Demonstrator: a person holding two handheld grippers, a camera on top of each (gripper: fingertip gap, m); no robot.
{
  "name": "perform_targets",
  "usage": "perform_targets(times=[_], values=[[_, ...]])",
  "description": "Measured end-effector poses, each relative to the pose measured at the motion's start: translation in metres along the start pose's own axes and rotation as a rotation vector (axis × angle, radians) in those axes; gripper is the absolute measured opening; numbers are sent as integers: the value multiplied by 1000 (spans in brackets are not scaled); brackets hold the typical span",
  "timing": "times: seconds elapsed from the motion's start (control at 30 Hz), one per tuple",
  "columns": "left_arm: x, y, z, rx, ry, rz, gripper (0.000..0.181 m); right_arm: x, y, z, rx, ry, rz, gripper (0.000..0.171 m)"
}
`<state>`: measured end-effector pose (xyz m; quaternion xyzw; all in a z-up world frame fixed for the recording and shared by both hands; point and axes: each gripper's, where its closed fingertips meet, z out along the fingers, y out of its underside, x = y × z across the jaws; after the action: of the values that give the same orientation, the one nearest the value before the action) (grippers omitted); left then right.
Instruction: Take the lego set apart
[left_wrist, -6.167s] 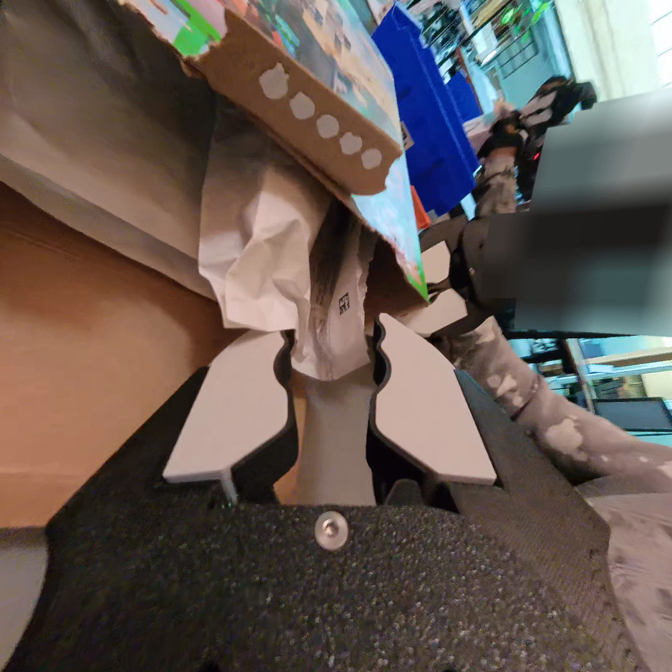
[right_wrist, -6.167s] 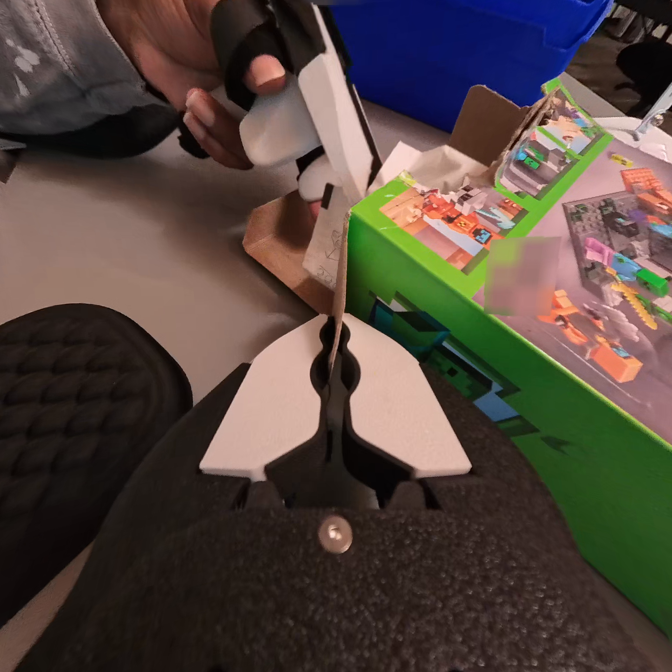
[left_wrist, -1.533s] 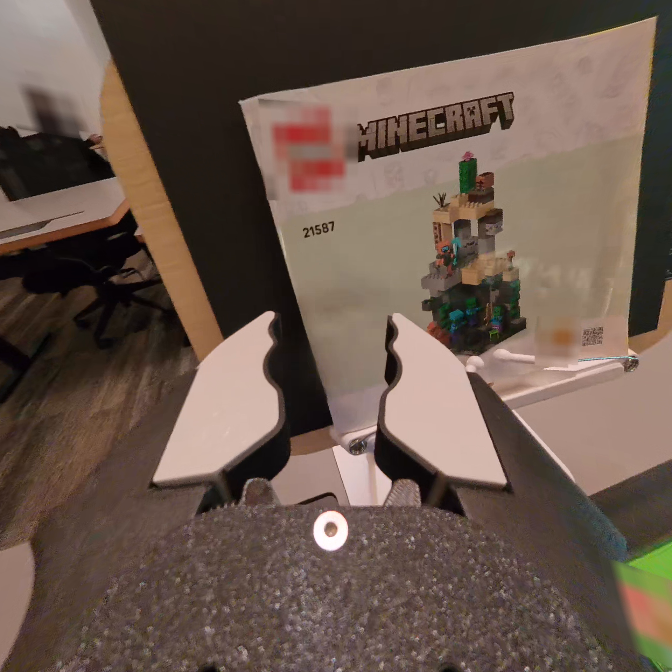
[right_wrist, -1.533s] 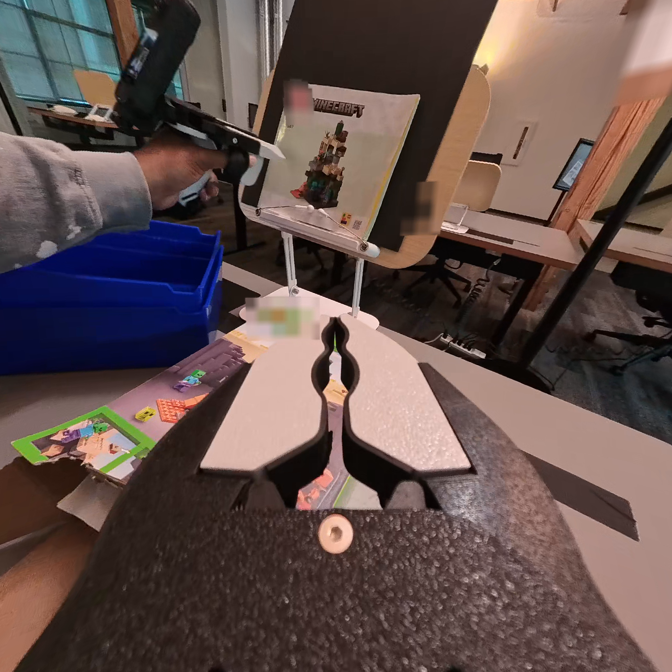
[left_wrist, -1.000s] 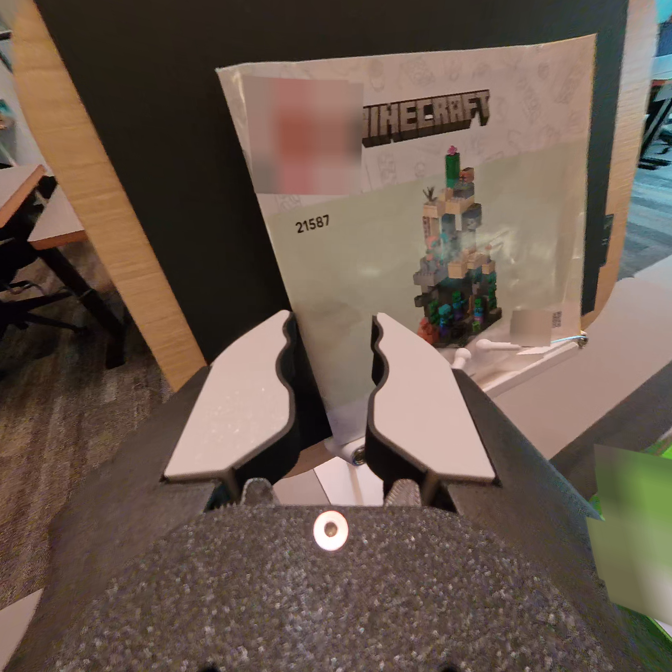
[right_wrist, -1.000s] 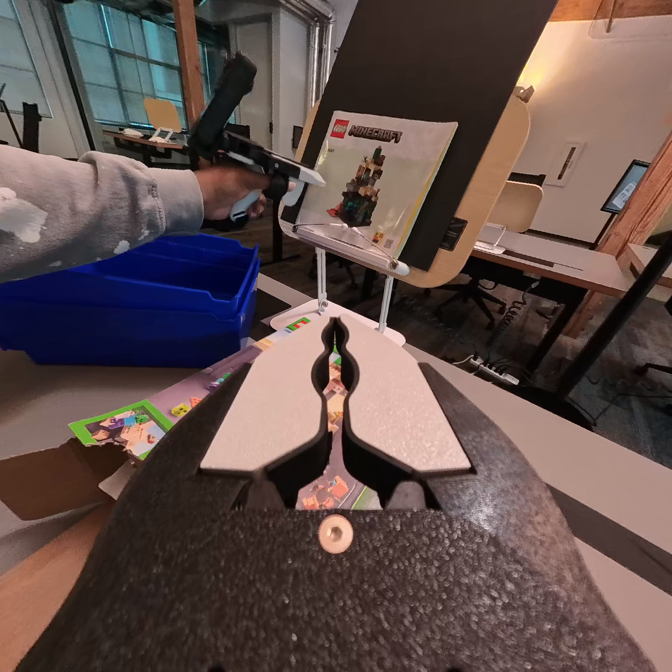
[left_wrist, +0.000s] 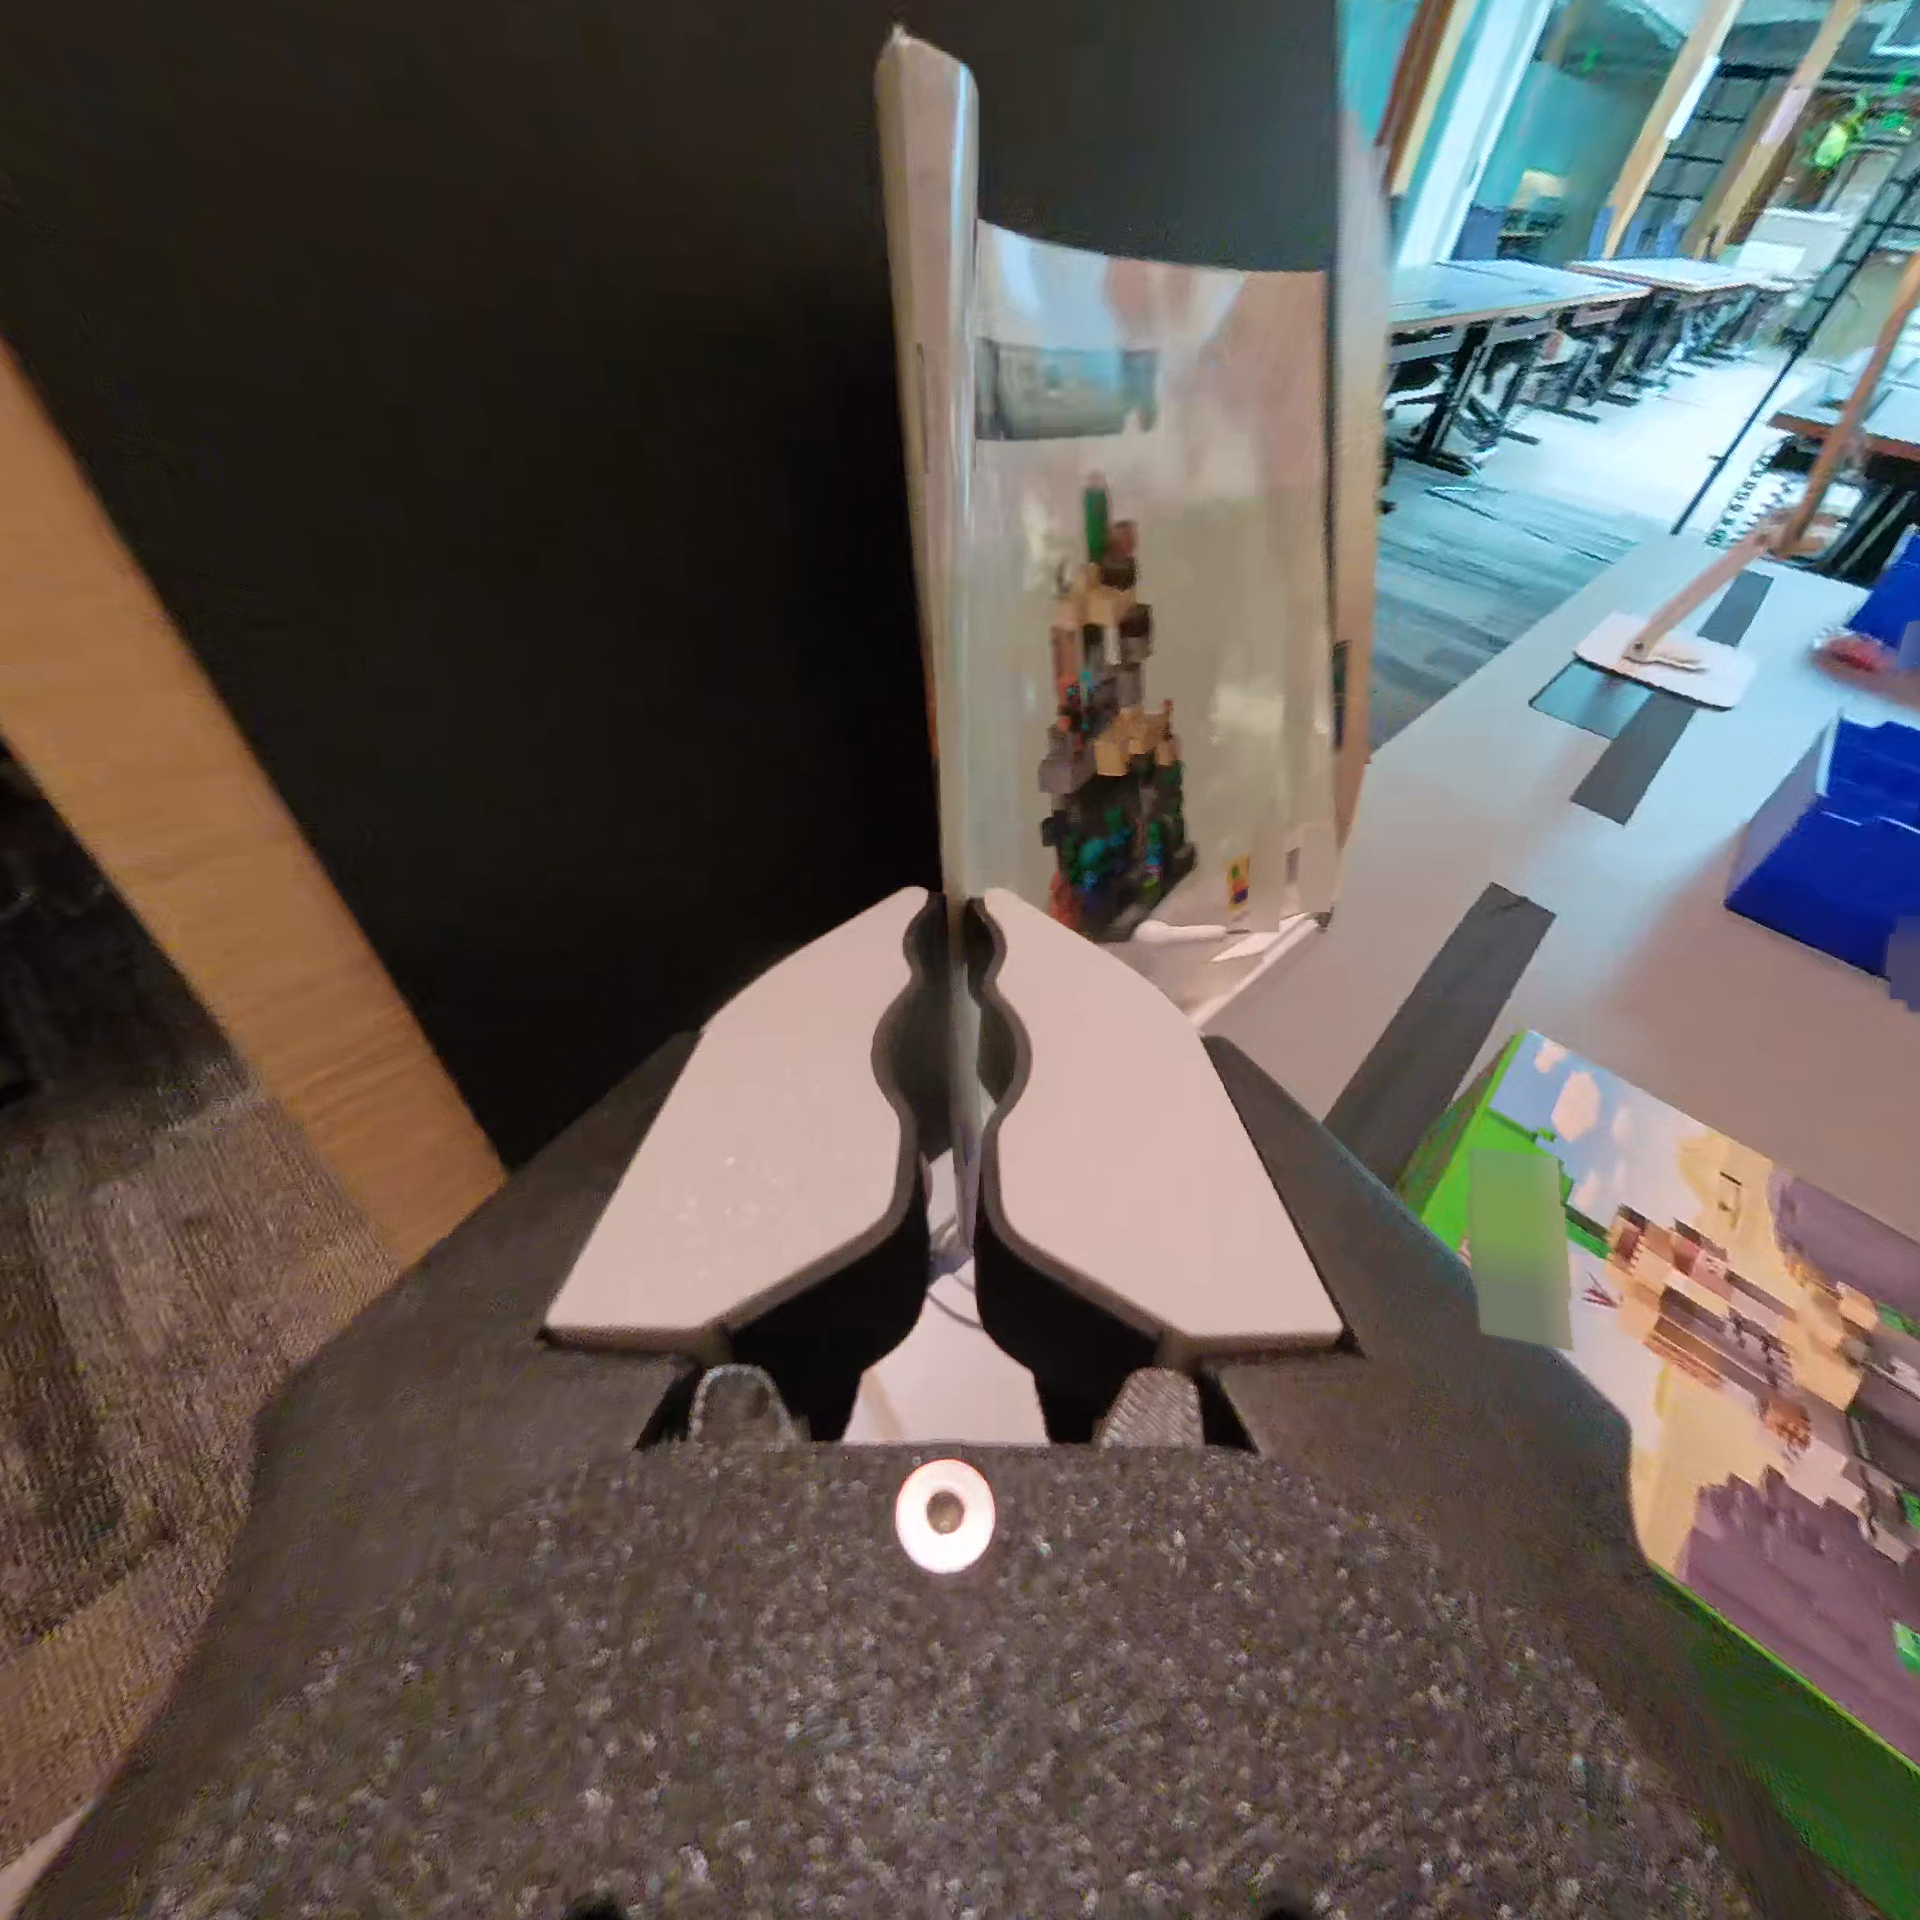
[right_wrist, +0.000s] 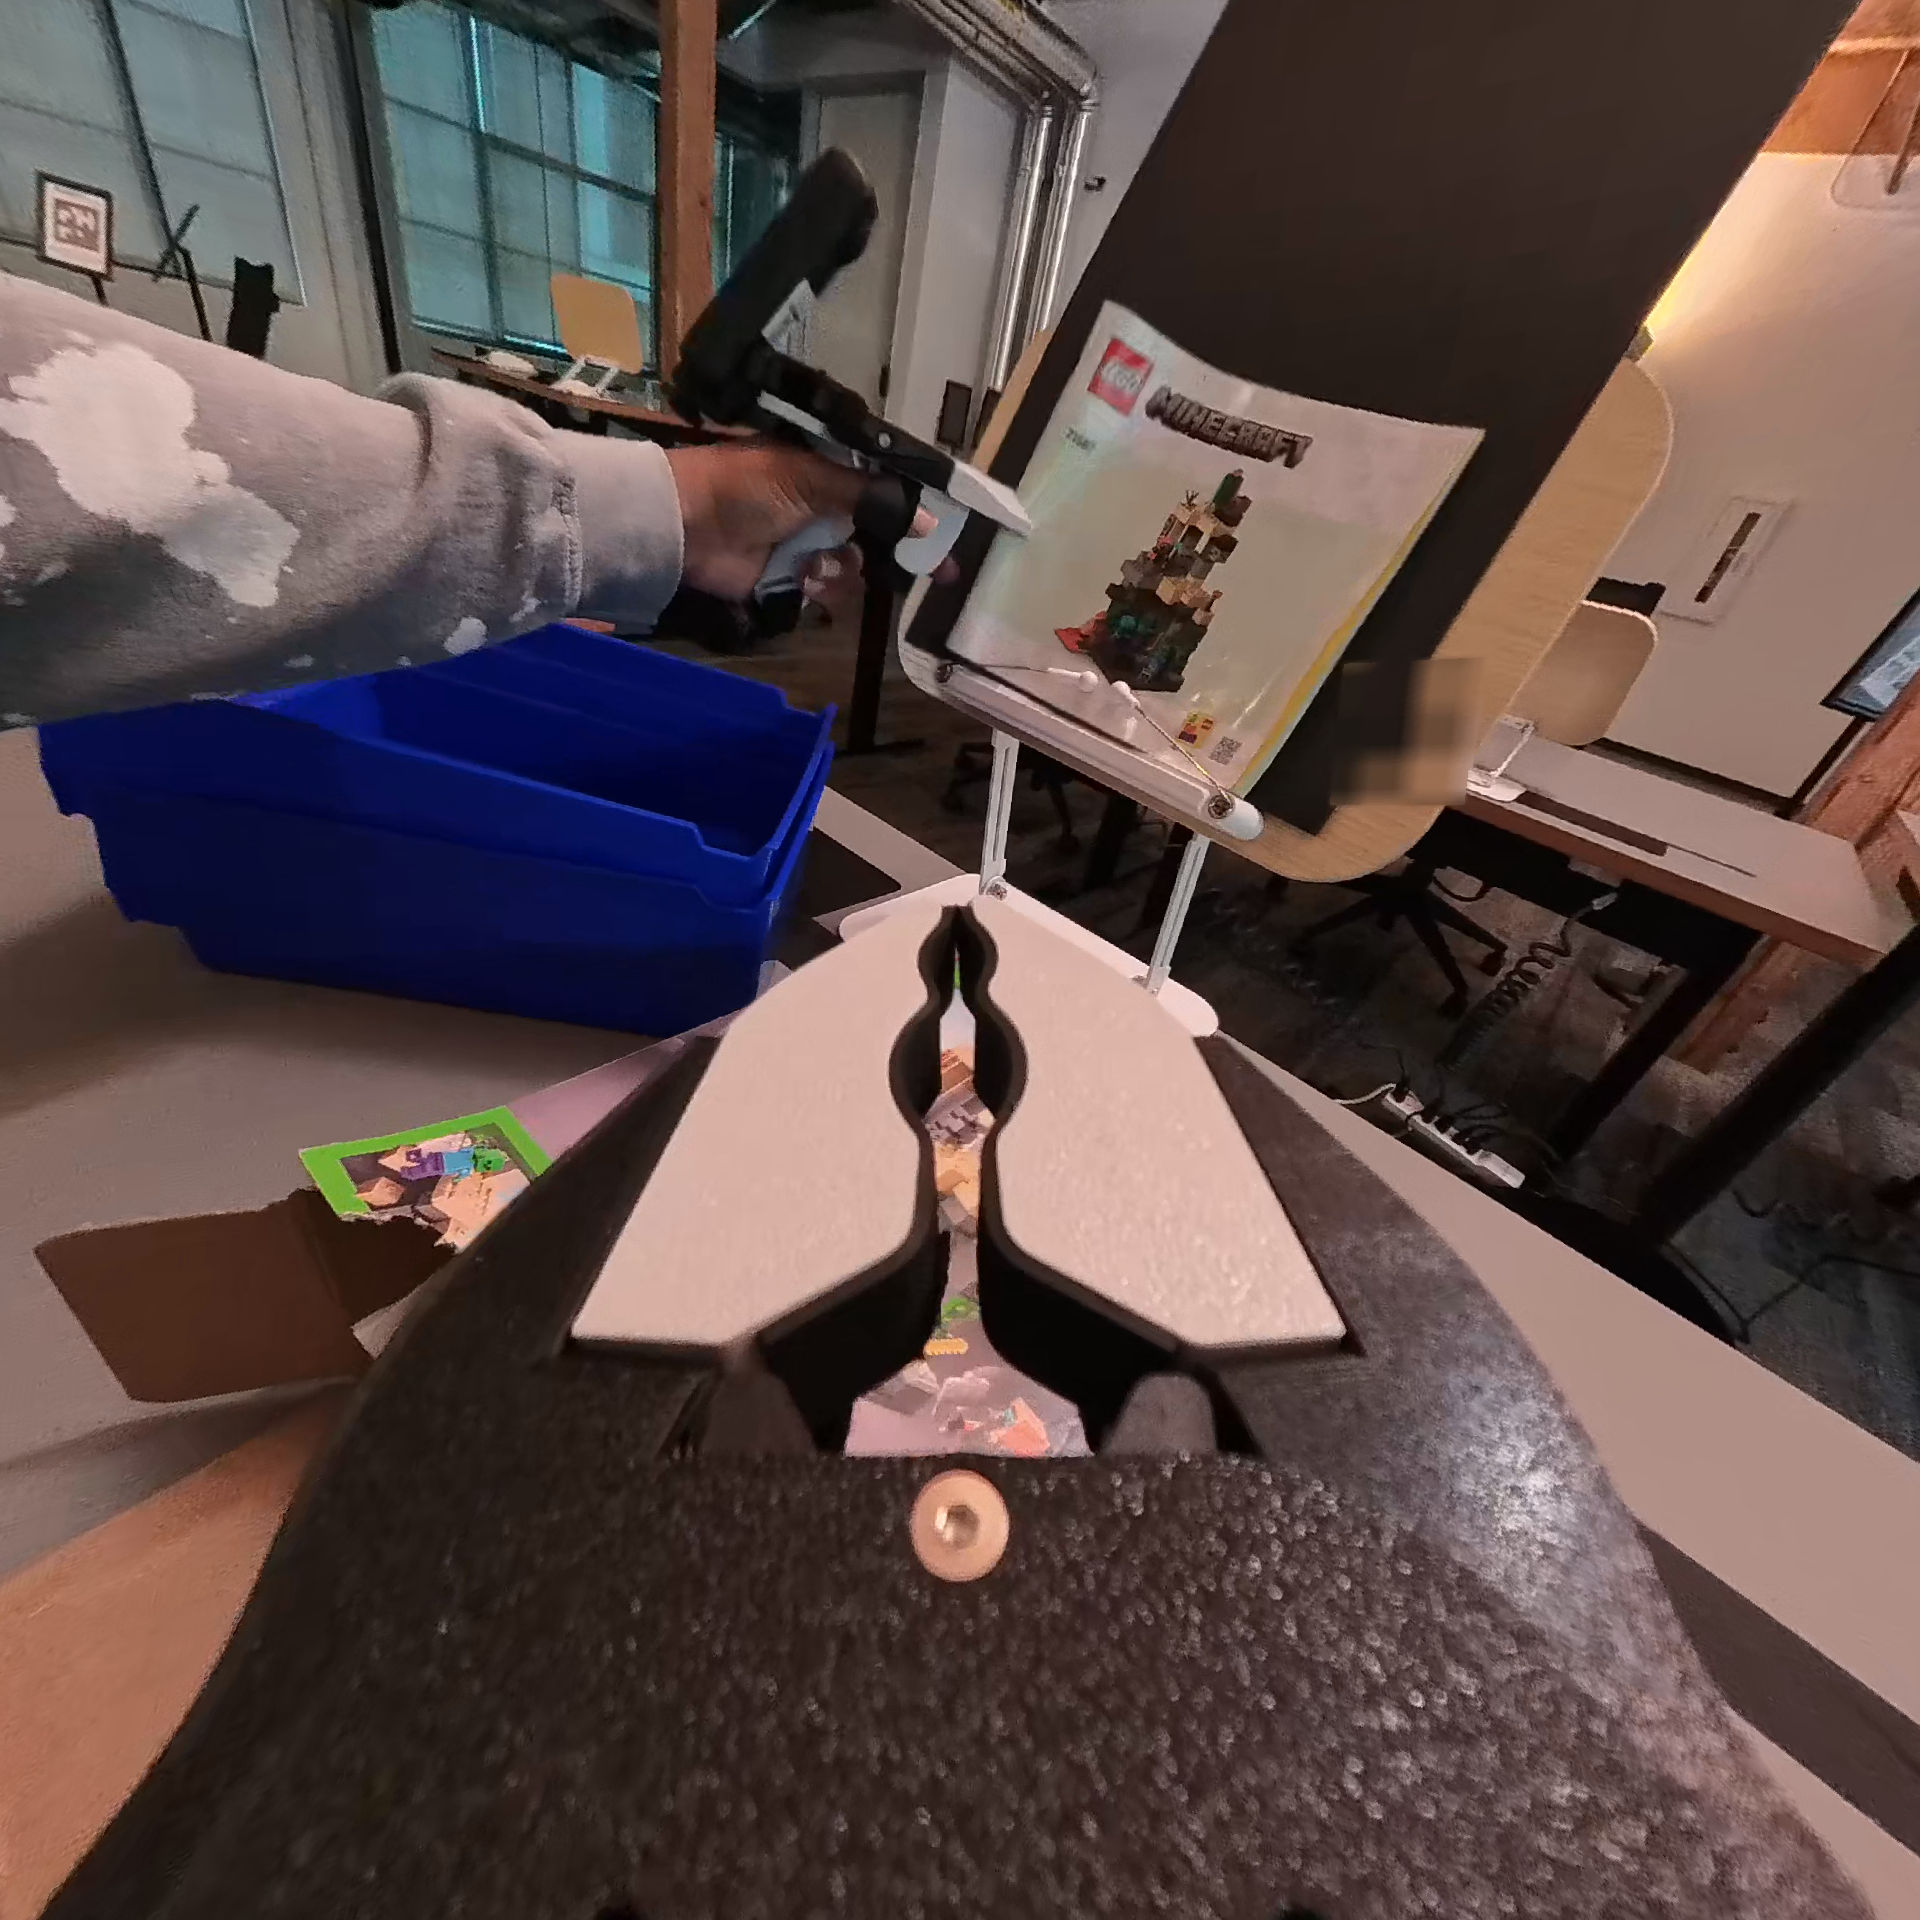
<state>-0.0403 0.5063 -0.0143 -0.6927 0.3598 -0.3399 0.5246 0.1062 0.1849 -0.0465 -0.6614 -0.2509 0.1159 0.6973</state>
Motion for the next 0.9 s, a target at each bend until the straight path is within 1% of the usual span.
perform_targets(times=[0.13,0.27,0.4,0.5,0.57,0.63,0.73,0.83,0.87,0.9], values=[[27,-24,-10,39,7,111,4,3,-1,-1,6,1,21,0],[47,-61,-25,115,-7,189,4,2,-2,-1,11,0,33,0],[67,-95,-44,168,0,220,4,1,-6,-3,10,2,18,0],[96,-110,-62,195,51,224,4,1,-10,-5,20,-2,21,0],[124,-112,-75,201,103,231,4,4,-14,-8,33,-5,27,3],[152,-108,-89,198,148,236,4,6,-19,-11,49,-21,44,10],[195,-95,-112,194,230,222,4,10,-24,-16,59,-69,104,28],[234,-73,-134,176,310,182,4,14,-24,-17,62,-107,180,48],[247,-63,-141,171,338,161,4,14,-23,-16,65,-119,197,56],[260,-53,-148,172,361,141,4,11,-20,-14,66,-140,219,72]])
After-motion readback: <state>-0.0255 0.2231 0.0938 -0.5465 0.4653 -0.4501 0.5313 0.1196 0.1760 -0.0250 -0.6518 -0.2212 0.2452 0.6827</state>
